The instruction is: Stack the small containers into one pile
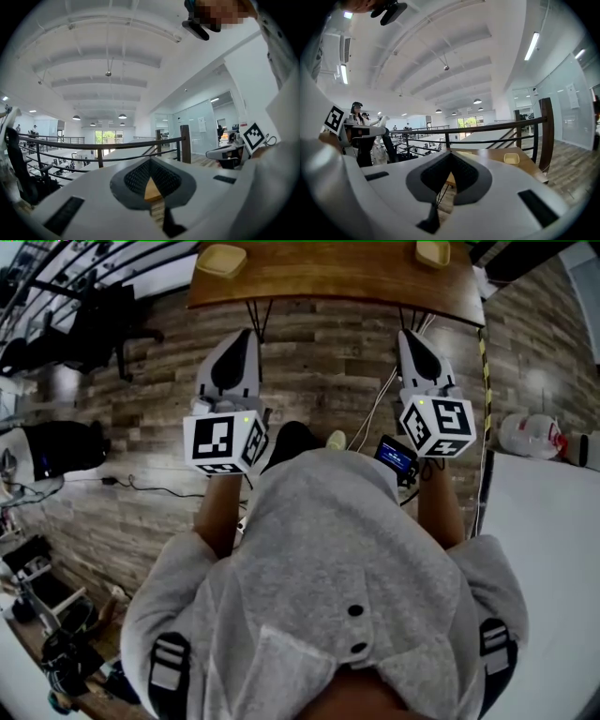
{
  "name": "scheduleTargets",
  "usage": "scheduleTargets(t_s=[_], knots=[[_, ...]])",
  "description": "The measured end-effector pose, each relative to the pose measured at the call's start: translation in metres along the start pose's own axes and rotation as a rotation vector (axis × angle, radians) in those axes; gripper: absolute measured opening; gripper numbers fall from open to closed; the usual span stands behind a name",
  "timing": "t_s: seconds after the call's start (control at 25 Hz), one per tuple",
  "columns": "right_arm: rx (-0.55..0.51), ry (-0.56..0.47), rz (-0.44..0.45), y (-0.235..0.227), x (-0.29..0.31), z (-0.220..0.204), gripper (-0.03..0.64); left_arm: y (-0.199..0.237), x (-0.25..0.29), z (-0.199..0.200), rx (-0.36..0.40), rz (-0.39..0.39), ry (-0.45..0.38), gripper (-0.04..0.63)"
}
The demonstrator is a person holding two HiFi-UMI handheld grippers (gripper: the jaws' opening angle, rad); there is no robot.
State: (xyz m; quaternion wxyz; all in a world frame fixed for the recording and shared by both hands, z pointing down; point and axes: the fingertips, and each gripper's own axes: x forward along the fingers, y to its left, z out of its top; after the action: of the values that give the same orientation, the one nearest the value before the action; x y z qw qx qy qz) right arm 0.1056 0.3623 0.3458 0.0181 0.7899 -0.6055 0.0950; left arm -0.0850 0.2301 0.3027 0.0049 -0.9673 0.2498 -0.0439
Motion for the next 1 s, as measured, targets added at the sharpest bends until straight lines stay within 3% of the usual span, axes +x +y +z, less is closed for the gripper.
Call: scheduleTargets(t_s=[0.48, 1.0], knots=[[-0.026, -0.009, -0.005, 0.006, 0.009, 0.004, 0.009, -0.001, 0.012, 0.003, 0.030, -0.033, -0.006, 0.014], [-0.066, 0.018, -0.049, -0.012, 0.067, 0.013, 0.009, 0.038, 0.071, -0.004, 0.007, -0.047, -0.011, 0.014]])
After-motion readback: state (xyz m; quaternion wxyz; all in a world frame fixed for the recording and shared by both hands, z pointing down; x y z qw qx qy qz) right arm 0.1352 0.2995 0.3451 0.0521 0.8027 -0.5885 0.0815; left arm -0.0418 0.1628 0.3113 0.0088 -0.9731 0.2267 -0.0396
